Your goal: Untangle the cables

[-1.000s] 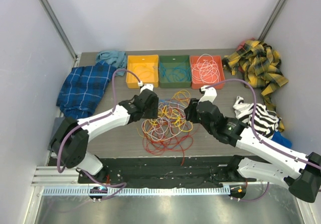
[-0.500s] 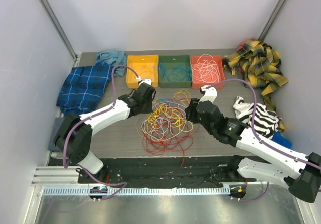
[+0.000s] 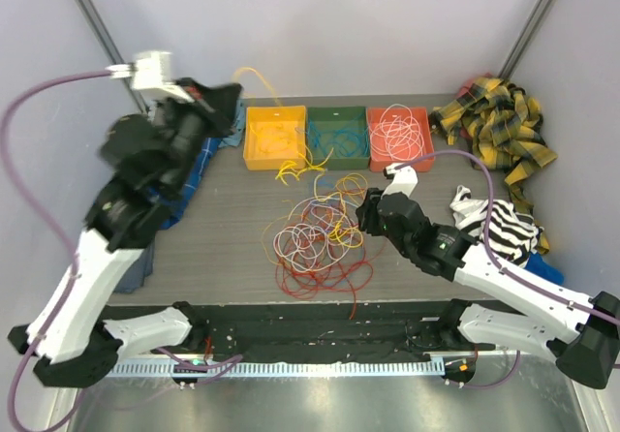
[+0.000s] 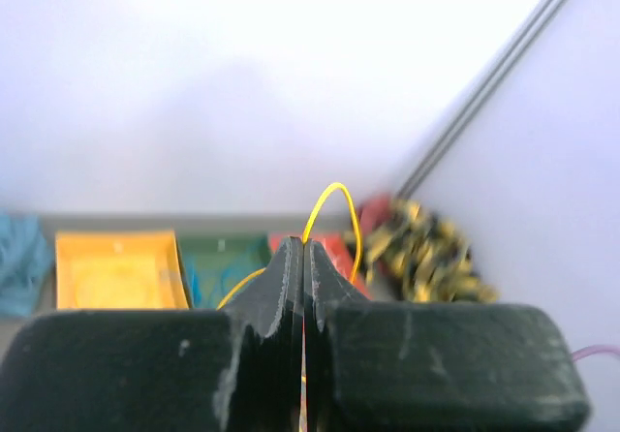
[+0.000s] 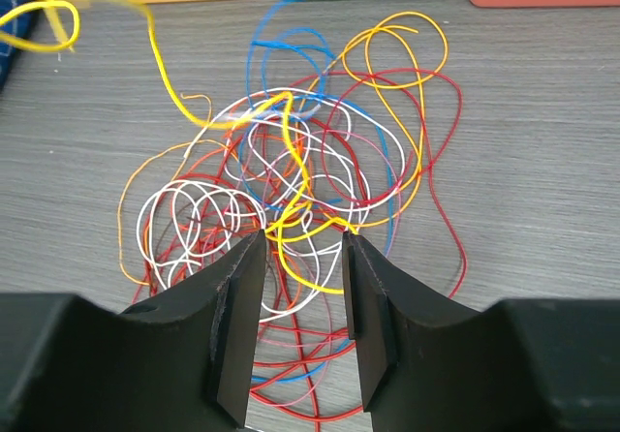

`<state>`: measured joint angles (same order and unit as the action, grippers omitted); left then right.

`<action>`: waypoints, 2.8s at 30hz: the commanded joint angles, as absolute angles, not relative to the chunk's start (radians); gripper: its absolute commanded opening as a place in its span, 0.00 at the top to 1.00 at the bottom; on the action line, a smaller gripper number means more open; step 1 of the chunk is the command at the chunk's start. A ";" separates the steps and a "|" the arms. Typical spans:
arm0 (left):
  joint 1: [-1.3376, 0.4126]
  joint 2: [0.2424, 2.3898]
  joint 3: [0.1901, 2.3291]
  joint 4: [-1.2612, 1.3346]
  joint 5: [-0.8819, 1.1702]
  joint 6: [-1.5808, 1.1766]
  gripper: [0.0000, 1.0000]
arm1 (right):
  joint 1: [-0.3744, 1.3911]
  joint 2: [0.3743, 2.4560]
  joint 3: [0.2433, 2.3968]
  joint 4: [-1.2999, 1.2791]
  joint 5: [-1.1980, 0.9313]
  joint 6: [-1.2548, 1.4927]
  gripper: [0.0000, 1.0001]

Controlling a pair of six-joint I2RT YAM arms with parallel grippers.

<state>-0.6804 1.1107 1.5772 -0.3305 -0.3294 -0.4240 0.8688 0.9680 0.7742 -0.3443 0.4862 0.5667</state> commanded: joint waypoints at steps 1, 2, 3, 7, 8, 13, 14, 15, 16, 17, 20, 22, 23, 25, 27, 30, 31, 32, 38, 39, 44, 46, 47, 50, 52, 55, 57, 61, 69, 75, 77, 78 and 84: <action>-0.681 1.103 1.680 -0.353 -0.420 -0.322 1.00 | 0.868 0.971 0.836 -0.302 0.483 0.566 0.55; -0.681 1.103 1.695 -0.357 -0.423 -0.313 1.00 | 0.868 0.971 0.841 -0.302 0.482 0.568 0.55; -0.681 1.104 1.712 -0.359 -0.422 -0.292 1.00 | 0.867 0.974 0.841 -0.298 0.477 0.569 0.55; -0.681 1.138 1.837 -0.386 -0.403 -0.278 1.00 | 0.868 0.986 0.841 -0.272 0.457 0.574 0.55; -0.681 1.155 1.857 -0.402 -0.390 -0.276 1.00 | 0.868 0.989 0.844 -0.268 0.454 0.578 0.55; -0.681 1.187 1.881 -0.448 -0.391 -0.273 1.00 | 0.868 0.989 0.844 -0.258 0.445 0.583 0.56; -0.681 1.184 1.858 -0.449 -0.408 -0.273 1.00 | 0.868 0.988 0.841 -0.259 0.449 0.581 0.56; -0.681 1.183 1.839 -0.451 -0.414 -0.270 1.00 | 0.868 0.983 0.841 -0.262 0.454 0.581 0.56; -0.681 1.181 1.826 -0.453 -0.425 -0.265 1.00 | 0.868 0.976 0.838 -0.261 0.457 0.575 0.56; -0.681 1.180 1.789 -0.451 -0.439 -0.262 1.00 | 0.867 0.974 0.838 -0.264 0.462 0.575 0.56; -0.681 1.187 1.738 -0.445 -0.477 -0.255 1.00 | 0.867 0.962 0.833 -0.268 0.477 0.569 0.56; -0.680 1.207 1.695 -0.431 -0.498 -0.253 1.00 | 0.868 0.956 0.827 -0.270 0.483 0.568 0.56; -0.678 1.216 1.684 -0.426 -0.505 -0.250 1.00 | 0.868 0.950 0.825 -0.270 0.486 0.566 0.56; -0.669 1.247 1.654 -0.398 -0.517 -0.244 1.00 | 0.868 0.943 0.816 -0.272 0.489 0.566 0.56; -0.658 1.272 1.640 -0.384 -0.540 -0.242 1.00 | 0.867 0.931 0.811 -0.275 0.495 0.563 0.56; -0.609 1.339 1.641 -0.371 -0.531 -0.273 1.00 | 0.867 0.914 0.804 -0.281 0.511 0.551 0.56; -0.582 1.354 1.646 -0.367 -0.513 -0.287 1.00 | 0.868 0.913 0.805 -0.282 0.515 0.546 0.56; -0.571 1.388 1.649 -0.351 -0.487 -0.294 1.00 | 0.870 0.910 0.807 -0.285 0.526 0.542 0.56; -0.509 1.544 1.751 -0.316 -0.430 -0.313 1.00 | 0.868 0.894 0.810 -0.288 0.551 0.514 0.55; -0.503 1.567 1.772 -0.314 -0.422 -0.313 1.00 | 0.867 0.894 0.810 -0.291 0.552 0.511 0.55; -0.465 1.675 1.882 -0.311 -0.403 -0.301 1.00 | 0.867 0.890 0.810 -0.299 0.577 0.480 0.55; -0.450 1.724 1.923 -0.321 -0.397 -0.302 1.00 | 0.867 0.887 0.808 -0.302 0.589 0.469 0.55; -0.445 1.739 1.934 -0.324 -0.397 -0.308 1.00 | 0.867 0.888 0.808 -0.304 0.594 0.462 0.55; -0.428 1.789 1.959 -0.330 -0.403 -0.321 1.00 | 0.867 0.888 0.804 -0.307 0.606 0.448 0.55; -0.416 1.813 1.957 -0.325 -0.405 -0.327 1.00 | 0.867 0.887 0.798 -0.311 0.612 0.445 0.55; -0.402 1.842 1.959 -0.318 -0.406 -0.333 1.00 | 0.867 0.887 0.787 -0.311 0.615 0.440 0.55; -0.390 1.853 1.951 -0.298 -0.408 -0.333 1.00 | 0.865 0.890 0.782 -0.311 0.617 0.442 0.55; -0.361 1.914 1.963 -0.264 -0.394 -0.341 1.00 | 0.864 0.902 0.785 -0.311 0.612 0.445 0.55; -0.339 2.029 2.121 -0.276 -0.350 -0.370 1.00 | 0.861 0.890 0.776 -0.324 0.615 0.451 0.55; -0.339 2.019 2.181 -0.282 -0.363 -0.350 1.00 | 0.859 0.891 0.779 -0.330 0.621 0.449 0.55; -0.336 2.016 2.192 -0.281 -0.365 -0.336 1.00 | 0.859 0.899 0.782 -0.330 0.618 0.443 0.55; -0.333 2.013 2.201 -0.281 -0.367 -0.330 1.00 | 0.858 0.900 0.784 -0.330 0.620 0.443 0.55; -0.324 2.022 2.203 -0.247 -0.390 -0.325 1.00 | 0.857 0.904 0.781 -0.328 0.615 0.436 0.55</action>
